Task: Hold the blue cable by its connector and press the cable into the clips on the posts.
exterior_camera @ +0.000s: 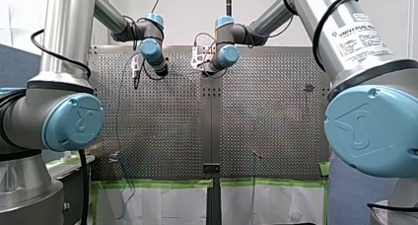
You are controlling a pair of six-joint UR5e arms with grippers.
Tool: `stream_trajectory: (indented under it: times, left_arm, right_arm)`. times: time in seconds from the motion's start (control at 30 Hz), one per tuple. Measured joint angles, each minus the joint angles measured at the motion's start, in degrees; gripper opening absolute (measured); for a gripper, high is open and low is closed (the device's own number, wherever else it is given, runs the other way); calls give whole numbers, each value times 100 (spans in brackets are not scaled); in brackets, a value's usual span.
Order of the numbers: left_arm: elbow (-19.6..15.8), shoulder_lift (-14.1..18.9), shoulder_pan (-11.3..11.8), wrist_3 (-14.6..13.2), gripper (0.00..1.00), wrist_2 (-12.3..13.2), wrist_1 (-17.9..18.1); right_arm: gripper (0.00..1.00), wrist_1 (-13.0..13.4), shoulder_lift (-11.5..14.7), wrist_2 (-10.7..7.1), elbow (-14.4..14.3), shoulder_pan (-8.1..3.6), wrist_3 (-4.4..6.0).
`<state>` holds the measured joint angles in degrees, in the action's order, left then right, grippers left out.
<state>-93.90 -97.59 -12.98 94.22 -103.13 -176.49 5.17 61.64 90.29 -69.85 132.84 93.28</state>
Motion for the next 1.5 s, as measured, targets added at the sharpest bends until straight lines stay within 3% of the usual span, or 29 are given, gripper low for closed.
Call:
stream_trajectory:
  times: [0.2, 0.43, 0.87, 1.2, 1.5]
  left_arm:
    - [-303, -14, -53, 91, 0, -12, 304]
    - [-639, -26, -140, 98, 0, -15, 640]
    - [-1235, -547, -371, -35, 0, -74, 1274]
    - [-1441, -1075, -571, -48, 0, -133, 1801]
    - [-1679, -1311, -682, 48, 0, -167, 2249]
  right_arm:
    - [0, 73, -2, 121, -288, -11, -21]
    - [0, 391, -5, 175, -649, -83, 28]
    - [0, 1056, -8, 231, -1315, -169, 37]
    - [0, 1548, -30, 292, -1808, -310, 187]
    - [0, 1987, -195, 273, -2247, -430, 445]
